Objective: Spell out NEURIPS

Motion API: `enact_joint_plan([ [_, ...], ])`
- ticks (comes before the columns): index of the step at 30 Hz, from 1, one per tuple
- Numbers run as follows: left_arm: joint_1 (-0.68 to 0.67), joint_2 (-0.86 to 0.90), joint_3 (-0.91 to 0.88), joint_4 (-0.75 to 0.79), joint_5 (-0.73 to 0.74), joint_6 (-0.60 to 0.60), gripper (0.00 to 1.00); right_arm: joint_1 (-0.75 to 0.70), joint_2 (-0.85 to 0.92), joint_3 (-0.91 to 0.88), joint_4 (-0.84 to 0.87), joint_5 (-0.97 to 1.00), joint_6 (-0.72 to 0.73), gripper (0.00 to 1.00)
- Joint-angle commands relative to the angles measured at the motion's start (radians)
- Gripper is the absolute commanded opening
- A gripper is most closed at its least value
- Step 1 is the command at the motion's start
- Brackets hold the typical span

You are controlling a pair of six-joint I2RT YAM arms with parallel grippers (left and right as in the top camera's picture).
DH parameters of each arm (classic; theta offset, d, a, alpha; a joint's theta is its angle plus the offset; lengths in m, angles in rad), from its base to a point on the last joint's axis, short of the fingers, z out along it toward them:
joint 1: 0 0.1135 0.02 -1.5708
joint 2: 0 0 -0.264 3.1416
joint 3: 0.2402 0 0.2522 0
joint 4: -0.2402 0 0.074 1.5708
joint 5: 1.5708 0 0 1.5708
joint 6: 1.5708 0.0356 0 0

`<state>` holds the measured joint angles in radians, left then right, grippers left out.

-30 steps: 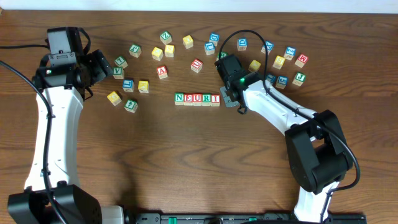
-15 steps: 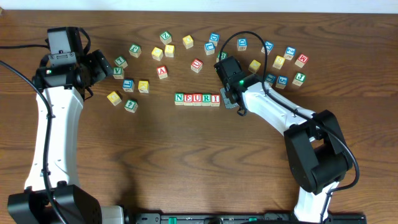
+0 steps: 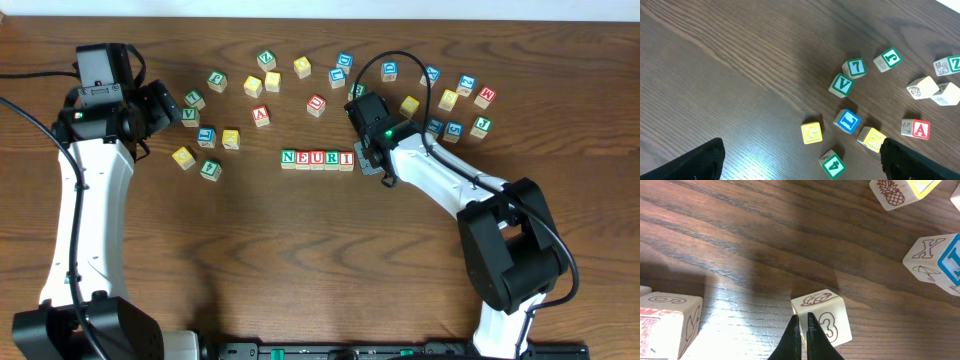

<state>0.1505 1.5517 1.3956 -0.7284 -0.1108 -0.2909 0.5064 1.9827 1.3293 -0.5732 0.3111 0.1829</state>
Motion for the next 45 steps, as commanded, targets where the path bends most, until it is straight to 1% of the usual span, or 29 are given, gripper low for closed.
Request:
enact_joint_plan([
  [1, 0.003, 0.008, 0.013, 0.0, -0.006, 0.002, 0.98, 0.005, -0.008, -0.03, -0.014, -0.067, 0.001, 0.01],
  [12, 0.003, 0.008, 0.013, 0.0, -0.006, 0.002, 0.98, 0.005, -0.008, -0.03, -0.067, -0.123, -0.017, 0.01],
  [22, 0.003, 0.008, 0.013, 0.0, -0.006, 0.002, 0.98, 0.005, -0.016, -0.02, -0.069, -0.137, -0.016, 0.01],
  [26, 0.003, 0.008, 0.013, 0.0, -0.006, 0.002, 0.98, 0.004, -0.088, 0.006, -0.069, -0.18, -0.009, 0.01],
  [30, 0.003, 0.008, 0.013, 0.0, -0.006, 0.002, 0.98, -0.025, -0.19, 0.009, -0.063, -0.129, 0.065, 0.01],
  [32, 0.003, 0.008, 0.013, 0.0, -0.006, 0.002, 0.98, -0.054, -0.212, 0.009, -0.053, -0.118, 0.072, 0.01],
  [38, 0.003, 0.008, 0.013, 0.0, -0.006, 0.002, 0.98, -0.139, -0.169, 0.006, -0.069, -0.135, 0.085, 0.01],
  [40, 0.003, 0.008, 0.013, 0.0, -0.006, 0.002, 0.98, -0.152, -0.144, 0.005, -0.08, -0.144, 0.108, 0.01],
  [45, 0.003, 0.008, 0.013, 0.0, -0.006, 0.002, 0.98, -0.159, -0.075, 0.004, -0.085, -0.185, 0.109, 0.01],
])
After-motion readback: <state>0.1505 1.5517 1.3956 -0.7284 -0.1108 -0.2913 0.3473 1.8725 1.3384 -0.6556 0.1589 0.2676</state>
